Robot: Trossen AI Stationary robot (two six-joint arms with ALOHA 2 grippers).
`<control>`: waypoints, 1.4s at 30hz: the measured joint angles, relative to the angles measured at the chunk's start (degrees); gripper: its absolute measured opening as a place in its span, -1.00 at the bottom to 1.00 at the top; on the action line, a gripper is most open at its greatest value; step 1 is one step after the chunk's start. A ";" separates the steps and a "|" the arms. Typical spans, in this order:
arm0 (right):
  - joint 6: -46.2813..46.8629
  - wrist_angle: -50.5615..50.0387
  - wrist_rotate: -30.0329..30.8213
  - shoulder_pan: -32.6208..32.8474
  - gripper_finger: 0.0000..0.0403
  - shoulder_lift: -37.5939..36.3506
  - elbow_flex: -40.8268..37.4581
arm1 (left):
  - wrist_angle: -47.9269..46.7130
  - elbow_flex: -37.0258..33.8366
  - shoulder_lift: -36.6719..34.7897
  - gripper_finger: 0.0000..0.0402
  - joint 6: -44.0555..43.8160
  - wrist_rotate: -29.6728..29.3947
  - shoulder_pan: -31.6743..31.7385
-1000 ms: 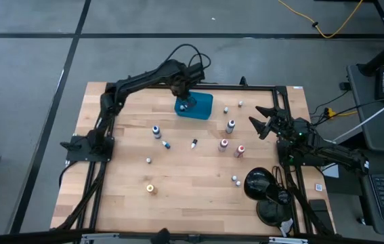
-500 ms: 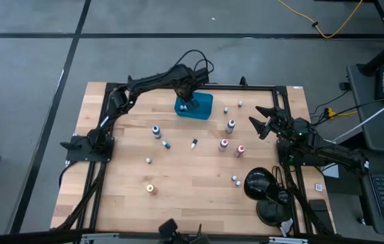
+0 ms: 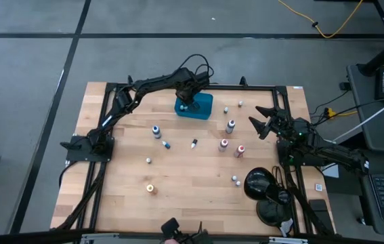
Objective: Pick & Place food coloring
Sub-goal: Put the small black food coloring bottle into the blue bin
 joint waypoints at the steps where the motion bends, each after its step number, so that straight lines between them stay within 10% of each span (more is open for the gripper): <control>1: 0.00 0.00 -0.01 0.00 0.95 -0.02 0.00 | 0.61 -0.57 -0.02 -0.66 -0.55 -0.19 0.06; 42: -0.01 0.00 0.00 0.00 0.95 -0.02 0.00 | -2.13 -1.34 2.44 -0.66 -4.48 2.92 0.83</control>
